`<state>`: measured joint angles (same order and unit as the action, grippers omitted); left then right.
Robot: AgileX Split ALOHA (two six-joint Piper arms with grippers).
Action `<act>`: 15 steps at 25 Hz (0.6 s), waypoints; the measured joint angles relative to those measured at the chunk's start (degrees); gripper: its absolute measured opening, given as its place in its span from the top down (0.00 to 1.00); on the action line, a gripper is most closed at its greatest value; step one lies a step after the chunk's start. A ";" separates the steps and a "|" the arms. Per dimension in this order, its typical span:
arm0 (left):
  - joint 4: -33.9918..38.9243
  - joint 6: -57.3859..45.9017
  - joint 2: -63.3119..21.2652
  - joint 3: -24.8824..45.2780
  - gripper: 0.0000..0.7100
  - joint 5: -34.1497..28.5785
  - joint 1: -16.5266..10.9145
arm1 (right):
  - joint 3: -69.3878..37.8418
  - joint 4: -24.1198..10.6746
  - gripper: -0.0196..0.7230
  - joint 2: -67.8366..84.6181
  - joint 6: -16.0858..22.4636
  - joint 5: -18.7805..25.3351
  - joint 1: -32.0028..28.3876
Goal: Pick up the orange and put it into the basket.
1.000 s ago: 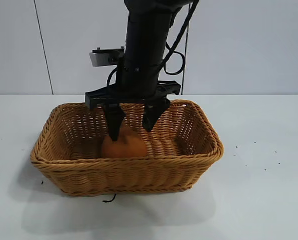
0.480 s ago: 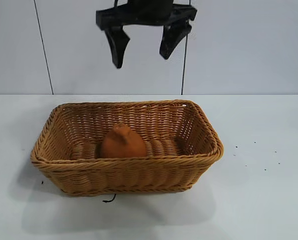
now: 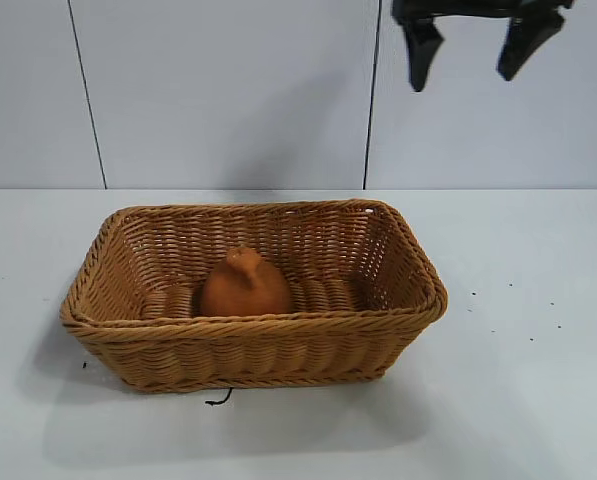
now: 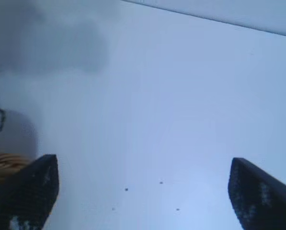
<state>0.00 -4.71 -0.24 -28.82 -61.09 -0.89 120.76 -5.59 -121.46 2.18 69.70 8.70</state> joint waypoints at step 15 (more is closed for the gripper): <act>0.00 0.00 0.00 0.00 0.02 0.00 0.00 | -36.03 7.52 0.04 25.01 -6.78 -0.10 -11.83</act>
<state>0.00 -4.71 -0.24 -28.82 -61.09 -0.89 84.73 1.93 -96.45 -4.59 69.60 -3.13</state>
